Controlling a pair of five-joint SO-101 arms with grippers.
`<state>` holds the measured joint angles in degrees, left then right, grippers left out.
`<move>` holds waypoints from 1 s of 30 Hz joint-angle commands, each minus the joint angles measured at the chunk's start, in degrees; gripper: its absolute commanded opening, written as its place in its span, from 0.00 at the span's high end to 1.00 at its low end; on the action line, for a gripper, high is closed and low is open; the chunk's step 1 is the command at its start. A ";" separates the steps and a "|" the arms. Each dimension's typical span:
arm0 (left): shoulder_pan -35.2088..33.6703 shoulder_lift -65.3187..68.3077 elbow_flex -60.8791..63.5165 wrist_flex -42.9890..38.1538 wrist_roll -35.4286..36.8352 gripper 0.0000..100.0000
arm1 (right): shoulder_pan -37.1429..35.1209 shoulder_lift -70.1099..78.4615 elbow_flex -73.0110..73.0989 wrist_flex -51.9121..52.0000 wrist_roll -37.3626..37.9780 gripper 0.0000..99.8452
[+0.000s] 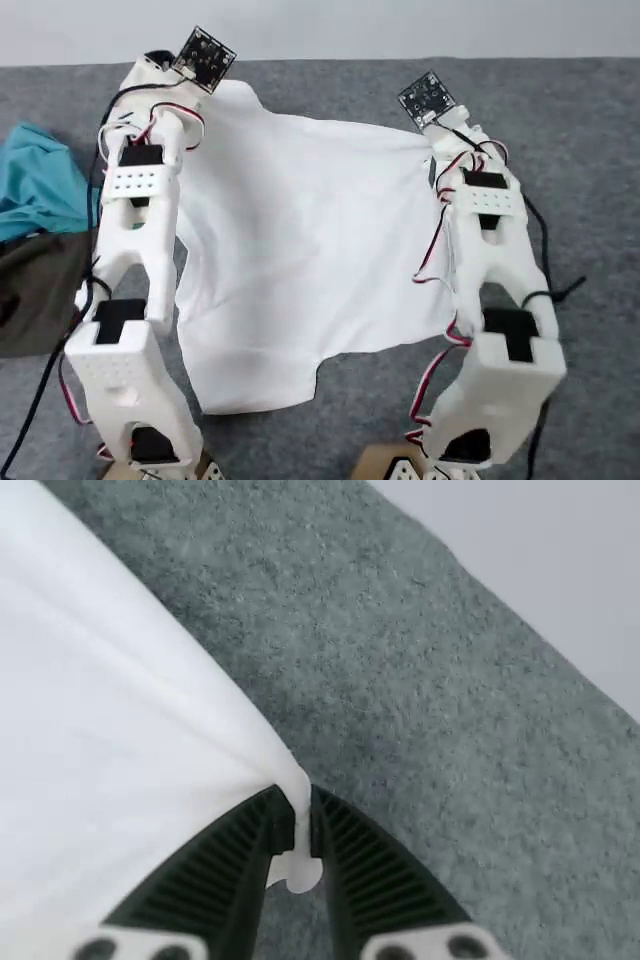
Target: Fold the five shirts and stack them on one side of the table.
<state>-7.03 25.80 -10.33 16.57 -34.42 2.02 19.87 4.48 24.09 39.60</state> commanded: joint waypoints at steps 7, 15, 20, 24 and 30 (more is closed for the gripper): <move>-0.70 3.16 -12.09 11.16 0.35 0.90 | -0.40 5.32 -15.30 10.07 -0.53 0.79; -0.88 3.08 -14.64 11.87 0.35 0.89 | -1.01 5.67 -26.90 21.23 -0.53 0.78; -0.44 -3.25 -14.64 23.65 0.35 0.89 | -1.27 5.32 -32.97 33.19 -0.62 0.78; -0.09 -8.88 -14.55 37.89 0.62 0.89 | -0.92 5.32 -38.15 43.74 -0.62 0.79; 0.26 -13.71 -14.55 54.33 0.70 0.89 | -1.27 5.23 -45.01 58.07 -0.62 0.79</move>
<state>-7.38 17.63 -22.02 64.04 -34.42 1.14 26.64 -34.90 75.87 39.60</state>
